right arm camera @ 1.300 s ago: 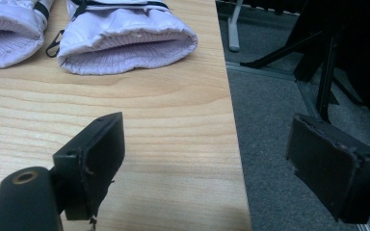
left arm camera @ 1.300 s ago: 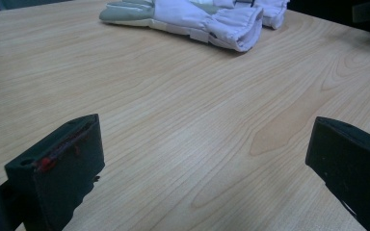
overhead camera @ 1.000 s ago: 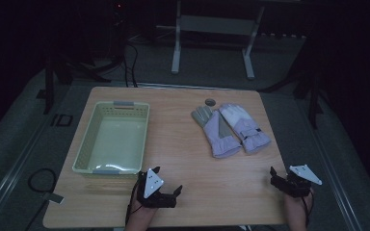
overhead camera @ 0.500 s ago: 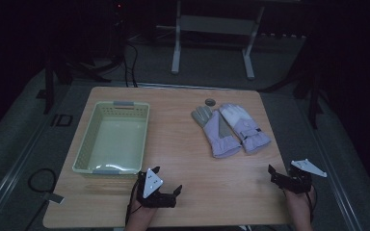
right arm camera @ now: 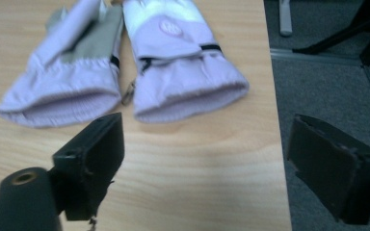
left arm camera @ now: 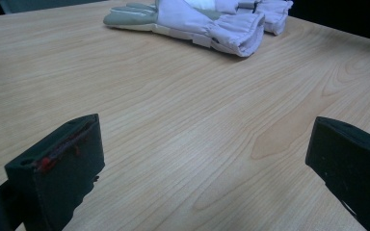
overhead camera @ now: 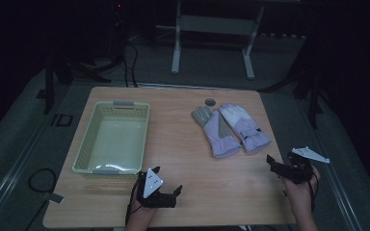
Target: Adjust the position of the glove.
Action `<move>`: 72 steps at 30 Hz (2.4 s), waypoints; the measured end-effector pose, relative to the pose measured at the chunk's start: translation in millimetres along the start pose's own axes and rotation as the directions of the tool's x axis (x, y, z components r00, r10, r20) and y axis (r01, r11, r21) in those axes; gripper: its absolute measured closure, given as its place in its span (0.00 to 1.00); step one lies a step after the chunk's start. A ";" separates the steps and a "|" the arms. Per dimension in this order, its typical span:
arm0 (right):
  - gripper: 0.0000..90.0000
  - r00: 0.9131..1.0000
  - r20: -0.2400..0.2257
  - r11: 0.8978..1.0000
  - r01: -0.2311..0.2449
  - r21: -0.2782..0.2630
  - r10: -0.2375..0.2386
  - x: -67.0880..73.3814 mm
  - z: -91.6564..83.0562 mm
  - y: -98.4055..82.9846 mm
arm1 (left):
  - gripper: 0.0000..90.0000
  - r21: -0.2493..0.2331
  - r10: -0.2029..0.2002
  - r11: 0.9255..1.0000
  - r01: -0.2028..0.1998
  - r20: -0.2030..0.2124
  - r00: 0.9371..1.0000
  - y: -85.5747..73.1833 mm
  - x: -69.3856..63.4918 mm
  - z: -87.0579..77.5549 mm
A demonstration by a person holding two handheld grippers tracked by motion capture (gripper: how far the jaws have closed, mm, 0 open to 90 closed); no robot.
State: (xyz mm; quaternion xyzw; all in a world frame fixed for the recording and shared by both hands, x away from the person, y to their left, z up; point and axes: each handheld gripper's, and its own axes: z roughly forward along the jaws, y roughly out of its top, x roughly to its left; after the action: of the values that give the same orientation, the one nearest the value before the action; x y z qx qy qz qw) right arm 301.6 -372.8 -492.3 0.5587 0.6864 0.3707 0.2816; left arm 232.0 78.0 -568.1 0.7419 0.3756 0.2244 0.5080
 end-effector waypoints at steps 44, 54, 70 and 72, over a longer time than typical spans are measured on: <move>0.49 0.958 -0.232 0.985 0.170 -0.005 -0.166 57.5 59.1 112.9 | 0.00 0.001 0.018 1.000 -0.018 0.028 0.999 0.1 -0.9 -0.1; 0.60 0.936 -0.295 0.977 0.210 0.027 -0.192 70.2 88.0 111.8 | 0.00 0.006 0.020 1.000 -0.020 0.028 0.999 0.3 -1.4 0.5; 0.66 0.907 -0.288 0.936 0.342 0.084 -0.306 91.8 141.0 95.9 | 0.00 0.000 0.018 1.000 -0.018 0.039 0.999 0.0 -0.2 -0.3; 0.66 0.905 -0.285 0.929 0.355 0.101 -0.315 93.3 148.2 93.6 | 0.00 -0.005 0.020 1.000 -0.019 0.045 0.999 -0.2 -0.3 -0.6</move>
State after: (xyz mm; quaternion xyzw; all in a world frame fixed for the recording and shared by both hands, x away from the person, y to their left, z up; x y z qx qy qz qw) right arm 452.3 -243.6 -496.6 0.3974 0.8296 0.3349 0.2041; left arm 231.3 78.2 -568.0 0.7493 0.3564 0.2134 0.5157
